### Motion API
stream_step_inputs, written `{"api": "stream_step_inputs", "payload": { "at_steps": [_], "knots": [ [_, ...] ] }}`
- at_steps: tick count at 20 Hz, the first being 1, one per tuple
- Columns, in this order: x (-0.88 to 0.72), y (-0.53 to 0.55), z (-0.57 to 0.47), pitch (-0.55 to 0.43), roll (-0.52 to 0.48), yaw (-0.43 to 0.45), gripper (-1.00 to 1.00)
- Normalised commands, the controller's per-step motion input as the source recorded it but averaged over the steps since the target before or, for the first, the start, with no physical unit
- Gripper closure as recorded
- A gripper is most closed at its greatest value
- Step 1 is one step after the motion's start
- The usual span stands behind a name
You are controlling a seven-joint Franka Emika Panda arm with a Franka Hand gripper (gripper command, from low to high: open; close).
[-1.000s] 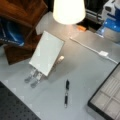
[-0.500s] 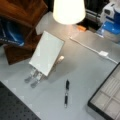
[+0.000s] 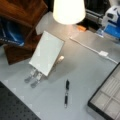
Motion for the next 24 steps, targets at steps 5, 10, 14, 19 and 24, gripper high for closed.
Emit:
{"api": "stream_step_inputs", "payload": {
  "at_steps": [5,10,14,19,24],
  "knots": [
    [-0.39,-0.16,-0.45,-0.350,0.128,0.084,1.00],
    [-0.38,-0.30,-0.45,-0.379,0.126,0.142,1.00],
    [-0.42,-0.37,-0.43,-0.395,0.120,0.146,1.00],
    [-0.45,-0.40,-0.46,-0.414,0.126,0.134,1.00],
    [-0.49,-0.44,-0.48,-0.436,0.134,0.176,1.00]
  ]
}}
